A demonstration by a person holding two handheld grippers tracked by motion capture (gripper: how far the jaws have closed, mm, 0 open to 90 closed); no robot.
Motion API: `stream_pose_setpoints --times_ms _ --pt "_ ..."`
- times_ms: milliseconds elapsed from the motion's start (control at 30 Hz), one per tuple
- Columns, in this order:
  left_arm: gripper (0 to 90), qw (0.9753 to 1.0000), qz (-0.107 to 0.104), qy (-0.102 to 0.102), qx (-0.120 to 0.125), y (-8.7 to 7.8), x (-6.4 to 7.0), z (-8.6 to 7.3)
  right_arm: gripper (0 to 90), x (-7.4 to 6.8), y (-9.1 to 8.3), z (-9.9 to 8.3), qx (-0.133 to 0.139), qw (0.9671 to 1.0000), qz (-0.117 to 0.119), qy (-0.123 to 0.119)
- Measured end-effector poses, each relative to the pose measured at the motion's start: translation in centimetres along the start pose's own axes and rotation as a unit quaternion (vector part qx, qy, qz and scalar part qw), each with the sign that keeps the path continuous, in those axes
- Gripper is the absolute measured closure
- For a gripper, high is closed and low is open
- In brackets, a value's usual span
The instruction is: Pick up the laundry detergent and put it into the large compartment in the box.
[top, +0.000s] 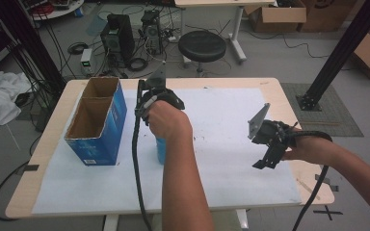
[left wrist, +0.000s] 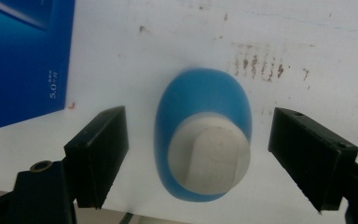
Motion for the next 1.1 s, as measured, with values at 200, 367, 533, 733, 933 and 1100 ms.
stream_pose_setpoints --times_ms 200,367,533,733,933,1100 --pt "20.6 1.0000 0.004 -0.003 -0.005 0.9 0.0 -0.2 17.0 0.1 0.1 -0.2 -0.001 1.0000 0.000 0.001" --pt "20.6 1.0000 0.001 -0.004 -0.008 1.7 0.1 -0.4 17.0 0.2 0.1 0.0 0.000 1.0000 0.001 -0.001" --pt "20.6 0.9999 0.004 -0.001 -0.012 2.4 0.1 -0.5 17.1 0.2 0.2 0.0 0.001 1.0000 0.003 -0.001" --pt "20.6 0.9999 0.003 -0.003 -0.015 3.1 0.1 -0.6 17.1 0.2 0.4 0.0 -0.001 1.0000 0.006 -0.002" --pt "20.9 0.9998 0.005 -0.002 -0.017 3.8 0.1 -0.7 17.1 0.3 0.4 0.2 0.000 1.0000 0.007 -0.004" --pt "21.5 0.9998 0.005 0.004 -0.018 3.8 0.1 -0.6 17.1 0.3 0.5 0.2 -0.001 1.0000 0.008 -0.003"
Point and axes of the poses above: each handheld gripper's, and its own axes: y roughly forward along the jaws, z roughly out of its top, x roughly to its right, the point moved 2 cm from there along y, roughly forward along the jaws, and after that the axes turned 3 degrees about x, right-handed, at the moved point
